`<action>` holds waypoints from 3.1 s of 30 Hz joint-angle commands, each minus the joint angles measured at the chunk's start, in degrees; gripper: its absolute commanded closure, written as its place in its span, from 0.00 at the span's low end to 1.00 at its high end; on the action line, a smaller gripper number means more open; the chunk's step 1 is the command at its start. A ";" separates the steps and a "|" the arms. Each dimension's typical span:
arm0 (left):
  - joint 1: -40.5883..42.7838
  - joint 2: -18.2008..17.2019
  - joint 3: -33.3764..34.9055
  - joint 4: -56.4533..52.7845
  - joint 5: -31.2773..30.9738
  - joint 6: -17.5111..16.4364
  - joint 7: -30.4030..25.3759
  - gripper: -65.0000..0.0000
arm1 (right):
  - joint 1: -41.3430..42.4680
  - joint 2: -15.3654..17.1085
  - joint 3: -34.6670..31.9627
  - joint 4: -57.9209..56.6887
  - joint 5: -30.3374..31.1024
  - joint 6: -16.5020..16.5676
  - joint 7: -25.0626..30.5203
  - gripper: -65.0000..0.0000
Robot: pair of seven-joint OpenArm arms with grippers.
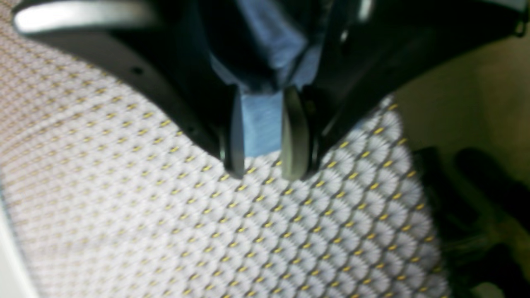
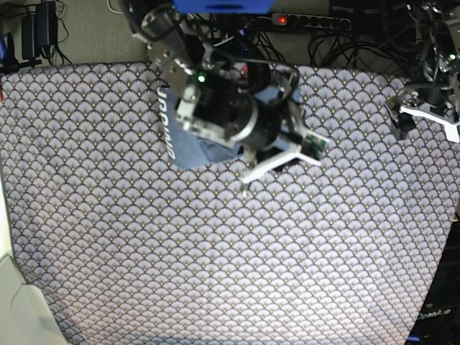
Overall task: Fold the T-shirt properly
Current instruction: 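Release the shirt and lift the right gripper away, then grasp the folded bundle edge with the right gripper and fold it over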
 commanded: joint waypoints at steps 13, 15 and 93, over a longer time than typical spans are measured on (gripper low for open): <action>1.28 -0.38 -0.34 0.74 -0.28 -0.20 -1.06 0.03 | 7.59 7.77 30.60 0.87 0.55 -0.10 1.49 0.74; 1.19 -0.03 -0.34 0.74 -0.01 -0.20 -1.06 0.03 | 3.72 10.14 33.33 1.13 0.64 -0.10 2.01 0.74; 0.66 -0.12 -0.42 1.26 -0.54 -0.20 -1.06 0.03 | -2.78 5.83 12.58 -10.47 0.46 -0.10 15.55 0.51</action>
